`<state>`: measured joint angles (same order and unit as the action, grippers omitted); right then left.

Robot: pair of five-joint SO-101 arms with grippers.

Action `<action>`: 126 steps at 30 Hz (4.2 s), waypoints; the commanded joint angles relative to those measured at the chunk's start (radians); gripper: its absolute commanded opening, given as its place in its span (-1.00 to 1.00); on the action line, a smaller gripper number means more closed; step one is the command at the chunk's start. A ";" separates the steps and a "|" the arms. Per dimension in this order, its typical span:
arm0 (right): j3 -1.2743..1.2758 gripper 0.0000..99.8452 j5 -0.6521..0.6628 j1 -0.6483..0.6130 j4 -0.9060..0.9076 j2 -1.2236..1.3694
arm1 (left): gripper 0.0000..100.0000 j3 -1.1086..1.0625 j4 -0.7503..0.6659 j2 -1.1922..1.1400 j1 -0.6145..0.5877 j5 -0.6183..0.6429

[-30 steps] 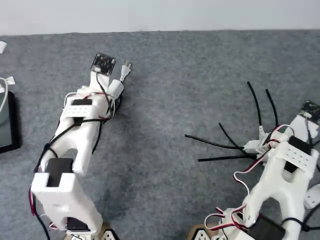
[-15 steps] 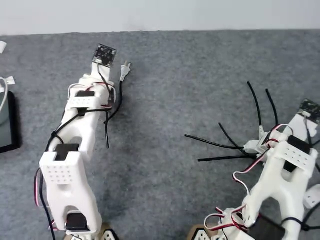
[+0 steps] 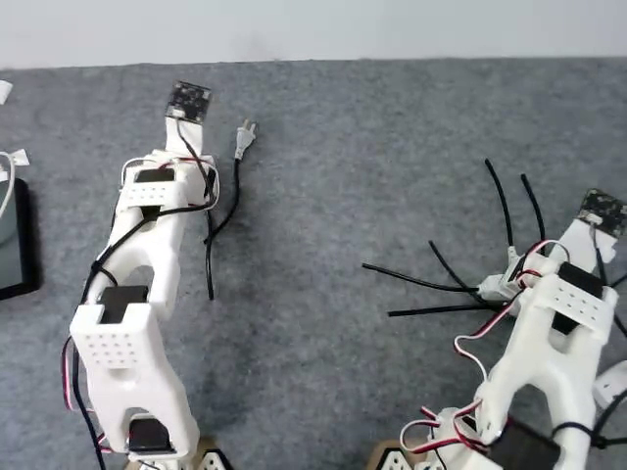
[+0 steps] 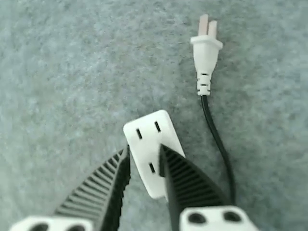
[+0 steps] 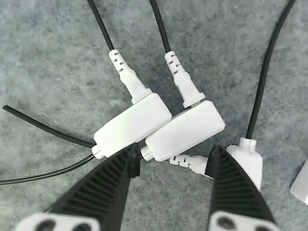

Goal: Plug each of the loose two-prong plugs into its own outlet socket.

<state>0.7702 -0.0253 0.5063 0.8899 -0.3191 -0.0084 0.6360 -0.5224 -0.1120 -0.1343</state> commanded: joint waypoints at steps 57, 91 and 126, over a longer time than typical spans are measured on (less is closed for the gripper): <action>-0.028 -0.58 -0.064 -0.150 0.002 0.031 | -0.98 1.038 0.974 -0.509 -0.068 0.198; -0.014 -0.58 -0.141 -0.467 0.012 0.042 | -0.98 0.941 1.123 -0.229 -0.083 0.147; -0.680 -0.63 -0.552 -1.118 -0.084 0.512 | -0.97 -0.779 0.258 0.657 -0.186 0.054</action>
<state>0.2624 -0.5639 -0.5662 0.8255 0.1135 -0.7449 0.9597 0.0437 -0.2885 -0.0775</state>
